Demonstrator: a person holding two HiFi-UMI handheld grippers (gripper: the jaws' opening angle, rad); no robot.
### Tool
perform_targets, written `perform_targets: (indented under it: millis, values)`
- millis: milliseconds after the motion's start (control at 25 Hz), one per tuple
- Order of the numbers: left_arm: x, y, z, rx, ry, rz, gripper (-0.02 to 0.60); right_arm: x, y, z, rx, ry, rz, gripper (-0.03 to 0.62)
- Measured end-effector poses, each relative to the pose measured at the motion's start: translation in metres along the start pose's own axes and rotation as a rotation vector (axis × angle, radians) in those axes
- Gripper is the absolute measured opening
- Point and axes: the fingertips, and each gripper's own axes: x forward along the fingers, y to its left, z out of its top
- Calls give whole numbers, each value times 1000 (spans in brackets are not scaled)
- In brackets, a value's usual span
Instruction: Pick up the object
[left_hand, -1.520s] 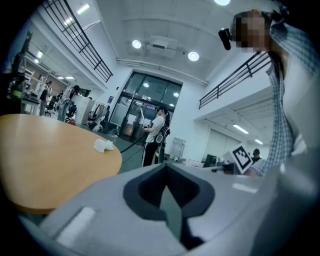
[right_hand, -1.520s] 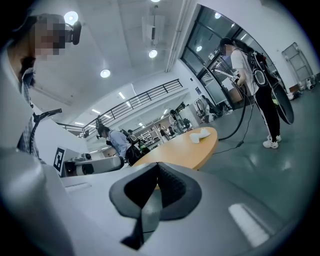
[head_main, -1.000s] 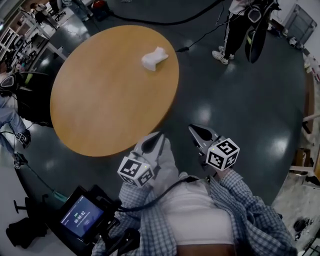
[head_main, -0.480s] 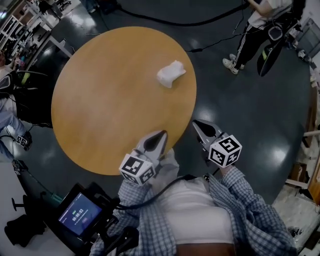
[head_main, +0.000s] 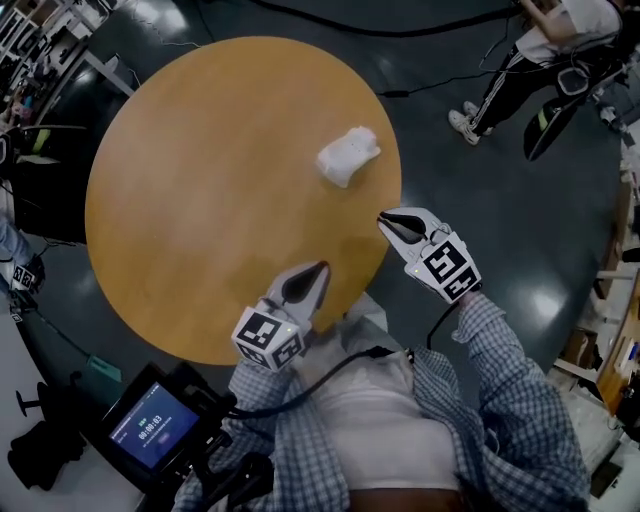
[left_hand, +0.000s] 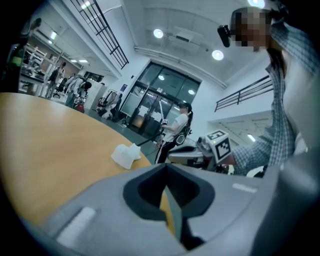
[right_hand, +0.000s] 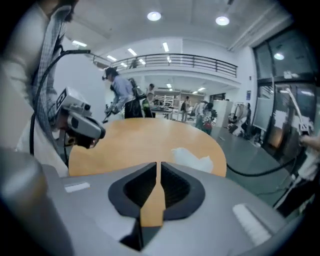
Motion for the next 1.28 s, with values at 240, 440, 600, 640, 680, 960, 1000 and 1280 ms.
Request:
perform_targets:
  millis: [240,440,600,640,680,960,1000,1280]
  values:
    - [15,-11,14,-35,-13,21,-2,24,-33,3,-420,244,176,199]
    - [28,-2,23,-45,-22,63,-2,67,-64,-5,-695,390,325,284]
    - [29,7,26,-54,-37,75,-2,97,-85,-21,-888,507,399,364]
    - [27,9,25,-53,-42,84,-2,105,-88,-26,-934,538,421,382]
    - [25,13,24,-52,-46,96,-2,113,-90,-28,-975,563,442,398]
    - [17,18,15,-83,-52,157,-2,147,-95,-41,-1102,679,575,433]
    - [17,18,15,-88,-53,163,-2,149,-96,-46,-1110,703,591,433]
    - [23,29,28,-91,-70,201,-2,164,-115,-52,-1120,807,617,457]
